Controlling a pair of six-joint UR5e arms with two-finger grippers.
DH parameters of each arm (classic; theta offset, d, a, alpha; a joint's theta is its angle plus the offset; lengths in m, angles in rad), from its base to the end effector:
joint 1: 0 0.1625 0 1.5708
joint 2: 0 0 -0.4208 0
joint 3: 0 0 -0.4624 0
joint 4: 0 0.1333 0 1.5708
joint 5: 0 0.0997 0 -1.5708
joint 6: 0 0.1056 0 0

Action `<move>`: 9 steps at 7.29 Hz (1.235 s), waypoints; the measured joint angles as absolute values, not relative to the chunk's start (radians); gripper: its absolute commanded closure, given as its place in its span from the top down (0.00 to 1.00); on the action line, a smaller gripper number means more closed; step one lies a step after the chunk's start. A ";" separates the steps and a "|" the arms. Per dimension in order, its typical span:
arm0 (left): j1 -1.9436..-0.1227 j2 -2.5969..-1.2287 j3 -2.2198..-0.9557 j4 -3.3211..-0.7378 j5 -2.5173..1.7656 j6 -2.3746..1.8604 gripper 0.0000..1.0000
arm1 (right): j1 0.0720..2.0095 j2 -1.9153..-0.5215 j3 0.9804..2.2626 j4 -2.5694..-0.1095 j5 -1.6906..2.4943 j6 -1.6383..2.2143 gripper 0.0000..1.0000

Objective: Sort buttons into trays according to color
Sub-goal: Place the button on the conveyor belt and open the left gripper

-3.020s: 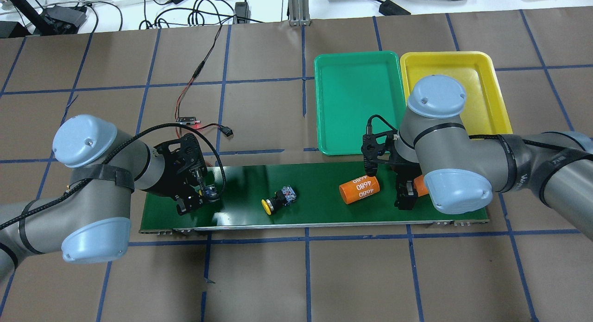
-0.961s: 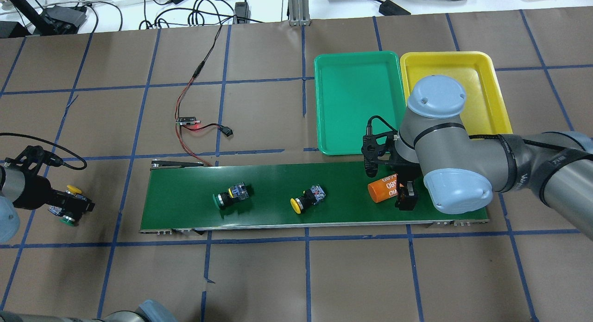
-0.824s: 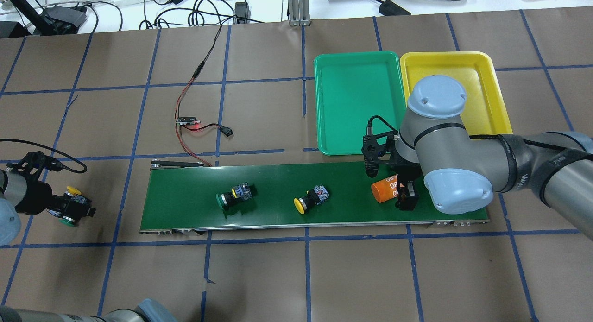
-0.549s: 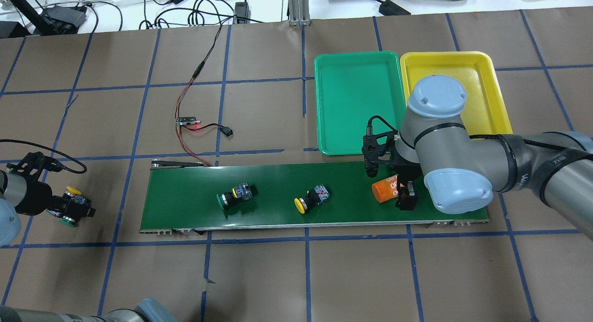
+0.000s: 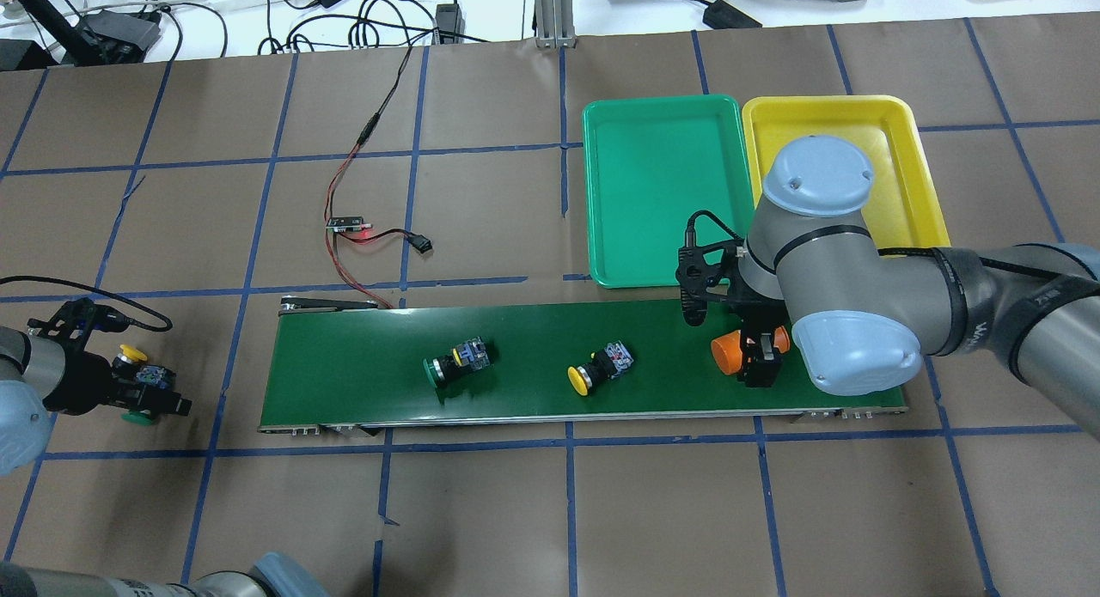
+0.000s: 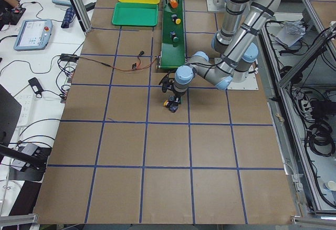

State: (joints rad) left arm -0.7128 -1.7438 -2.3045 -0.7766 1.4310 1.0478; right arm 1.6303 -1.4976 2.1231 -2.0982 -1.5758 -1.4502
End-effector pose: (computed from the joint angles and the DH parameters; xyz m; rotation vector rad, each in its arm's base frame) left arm 0.2397 -0.4028 0.0978 -0.2696 -2.9560 0.0725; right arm 0.1619 -0.4857 0.1966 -2.1108 2.2433 0.1210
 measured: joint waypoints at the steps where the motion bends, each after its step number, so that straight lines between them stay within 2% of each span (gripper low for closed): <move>1: -0.716 -1.741 -2.312 -0.775 1.429 1.023 0.81 | 1.630 -1.499 2.122 -2.098 -1.576 -1.452 1.00; 2: -0.719 -1.741 -2.313 -0.775 1.428 1.008 0.39 | 1.632 -1.500 2.122 -2.099 -1.577 -1.452 1.00; 3: -0.720 -1.741 -2.310 -0.774 1.425 1.003 0.31 | 1.633 -1.500 2.123 -2.100 -1.577 -1.453 1.00; 4: -0.721 -1.741 -2.303 -0.770 1.424 1.006 0.30 | 1.633 -1.500 2.124 -2.099 -1.578 -1.453 1.00; 5: -0.722 -1.743 -2.294 -0.762 1.423 1.014 0.25 | 1.634 -1.499 2.124 -2.099 -1.578 -1.453 1.00; 9: -0.790 -1.724 -2.224 -0.765 1.420 1.044 0.26 | 1.633 -1.498 2.121 -2.102 -1.578 -1.453 1.00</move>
State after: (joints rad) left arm -0.7898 -1.7236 -2.2240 -0.7647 1.4197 1.0442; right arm 1.6328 -1.4983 2.1212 -2.1019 -1.5775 -1.4527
